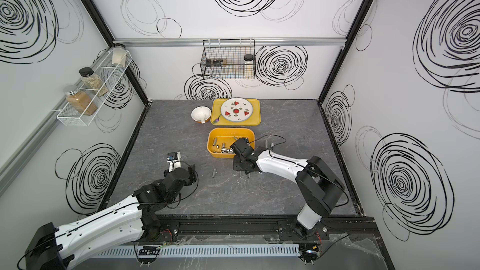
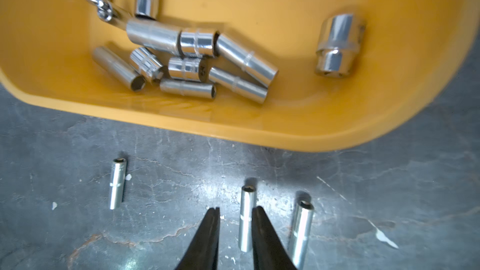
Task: Take out the socket from the storage box
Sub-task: Place the socket head at the center of the board, then pick up the socket head from the storage box.
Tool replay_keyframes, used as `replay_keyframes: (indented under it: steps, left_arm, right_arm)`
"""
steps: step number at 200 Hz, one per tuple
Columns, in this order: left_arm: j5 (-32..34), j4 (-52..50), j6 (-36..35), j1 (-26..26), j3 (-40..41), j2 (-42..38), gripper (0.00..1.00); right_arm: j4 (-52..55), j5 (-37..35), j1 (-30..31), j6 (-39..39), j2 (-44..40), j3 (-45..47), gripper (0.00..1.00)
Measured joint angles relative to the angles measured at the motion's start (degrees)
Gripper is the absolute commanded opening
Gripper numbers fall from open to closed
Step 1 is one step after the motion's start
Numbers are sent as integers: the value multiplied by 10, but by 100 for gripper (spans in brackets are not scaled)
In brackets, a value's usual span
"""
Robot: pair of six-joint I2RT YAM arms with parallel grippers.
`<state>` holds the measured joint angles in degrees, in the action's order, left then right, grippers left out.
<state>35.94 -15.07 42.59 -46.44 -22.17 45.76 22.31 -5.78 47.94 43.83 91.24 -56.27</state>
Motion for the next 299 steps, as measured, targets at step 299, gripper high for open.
replay_keyframes:
  steps: [299]
  left_arm:
    - [-148,-151,-72,126,-671,749,53]
  right_arm:
    - [-158,-211,-1,-104,-217,204,30]
